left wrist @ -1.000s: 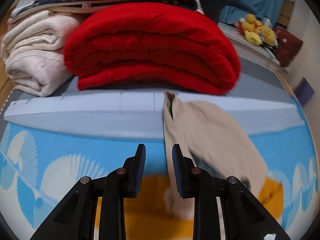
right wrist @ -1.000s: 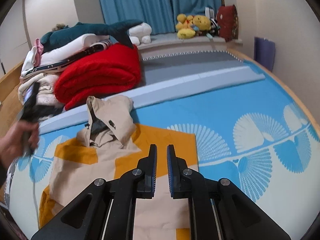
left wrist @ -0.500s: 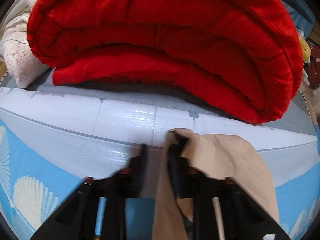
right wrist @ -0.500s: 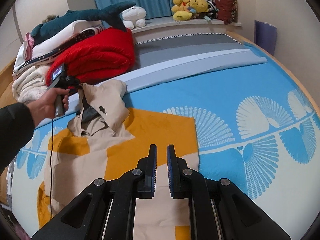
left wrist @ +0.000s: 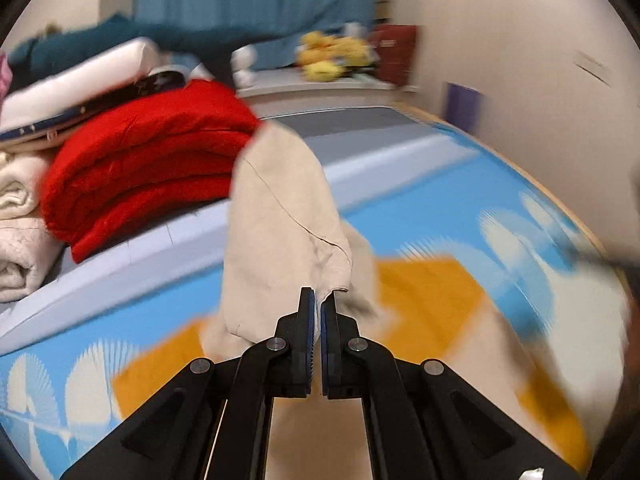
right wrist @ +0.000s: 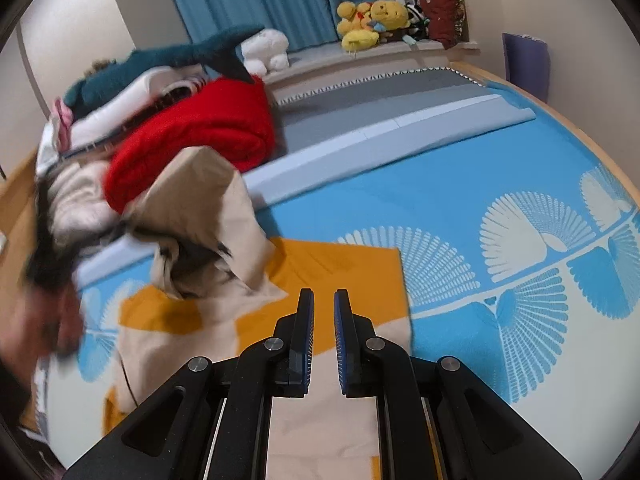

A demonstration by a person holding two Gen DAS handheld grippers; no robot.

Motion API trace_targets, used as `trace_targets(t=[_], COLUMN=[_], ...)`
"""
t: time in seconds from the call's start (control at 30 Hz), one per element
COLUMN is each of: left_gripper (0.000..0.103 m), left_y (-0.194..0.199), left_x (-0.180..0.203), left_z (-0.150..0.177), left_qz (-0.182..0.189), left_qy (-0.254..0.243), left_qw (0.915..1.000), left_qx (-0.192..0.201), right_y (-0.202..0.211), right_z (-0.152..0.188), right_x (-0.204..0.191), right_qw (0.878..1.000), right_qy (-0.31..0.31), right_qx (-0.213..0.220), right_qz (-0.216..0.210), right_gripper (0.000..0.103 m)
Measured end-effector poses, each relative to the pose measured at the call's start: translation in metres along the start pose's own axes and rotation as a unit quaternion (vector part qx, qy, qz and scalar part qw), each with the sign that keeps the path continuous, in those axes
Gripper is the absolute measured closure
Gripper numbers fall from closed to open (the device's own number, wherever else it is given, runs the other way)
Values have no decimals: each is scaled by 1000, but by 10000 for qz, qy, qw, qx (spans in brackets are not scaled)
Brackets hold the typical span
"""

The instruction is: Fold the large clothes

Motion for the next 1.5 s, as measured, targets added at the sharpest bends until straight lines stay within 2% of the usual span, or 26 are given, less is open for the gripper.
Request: trace_targets(t=[0.07,0.13,0.2,0.23,0.27,0.3,0.33,0.4,0.43,0.53,0.63,0.73,0.83,0.87,0.9,0.97,1.0,1.07,1.1,1.17,1.23,1.27,1.3,1.37,1.47,1.5], left_gripper=[102,97,97,91,90,90,90,89,89,83,73,60,59,59,59,61,63,97,103,103,103,103,103,103,102,92], left_y=[18,15,5,2,0,0,4,7,5,-10,-28,-49,-72,-78,-85,-95,-99,-101,-95,-65,-37,-31,-30,-34,-51,-58], left_x=[20,29,32,31,26,16,2,-28,-40,-83,-91,-90,-89,-89,-89,-87,-86,-82,-80,-74,-70,-69,-68,-58,-19,-3], left_z=[61,131,177,195,207,206,203,193,189,174,167,162,163,165,171,175,175,170,163,136,114,109,108,106,103,102], left_qz=[28,75,-15,-30,-209,-372,-399,-6,106,585,1059,1386,1622,1666,1705,1842,1913,2029,1916,1805,1219,971,798,475,1025,1095], left_qy=[-28,184,357,425,565,791,1279,2231,2584,3642,4099,4324,4534,4607,4710,4893,4897,4791,4682,4212,3735,3559,3468,3203,2599,2314], left_qw=[9998,9949,9839,9760,9672,9649,9628,9537,9471,9175,8956,8810,8653,8600,8528,8391,8365,8390,8474,8808,9146,9250,9303,9416,9541,9595], left_qx=[-213,-989,-1749,-2137,-2467,-2475,-2349,-2015,-1898,-1489,-1367,-1329,-1390,-1428,-1478,-1505,-1544,-1595,-1610,-1192,-955,-907,-887,-925,-1080,-1176], right_y=[9,15,17,17,15,13,10,1,-8,-33,-62,-87,-104,-109,-113,-123,-128,-136,-140,-147,-148,-151,-155,-181,-206,-209], right_z=[0,1,4,7,11,15,19,27,31,43,56,62,65,66,67,70,72,75,77,82,81,82,84,102,126,129], right_x=[-5,-10,-17,-22,-29,-34,-39,-48,-55,-68,-78,-85,-95,-97,-98,-97,-92,-75,-68,-48,-44,-42,-40,-23,-5,-5], right_qw=[9997,9989,9976,9965,9951,9939,9928,9891,9866,9790,9738,9690,9647,9655,9666,9679,9695,9706,9693,9560,9441,9390,9368,9300,9202,9225], right_qy=[-82,-154,-200,-199,-165,-129,-97,-18,32,45,-15,-73,-59,-6,63,73,-18,-331,-501,-1165,-1431,-1536,-1612,-1935,-2204,-2140], right_qx=[87,127,137,109,42,-36,-108,-320,-492,-909,-1304,-1590,-1784,-1827,-1830,-1895,-1903,-1967,-2009,-2162,-2112,-2090,-2109,-2541,-2969,-2984], right_qz=[-217,-435,-654,-808,-972,-1091,-1191,-1436,-1557,-1823,-1865,-1890,-1938,-1857,-1795,-1648,-1545,-1345,-1326,-1606,-2087,-2260,-2280,-1818,-1286,-1187], right_gripper=[85,71,57,56,55,54,54,50,49,46,45,45,46,59,89,93,95,97,98,98,98,98,98,98,97,97])
Point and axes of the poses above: each gripper's, at about its wrist camera, not at the fingertips, and y roughly against the way its jaws point, x to its right, z to its underside, the point moved 3 cm from there along -y, roughly the way its jaws point, and after that the axes turned 12 degrees about -x, right-handed, at the moved point
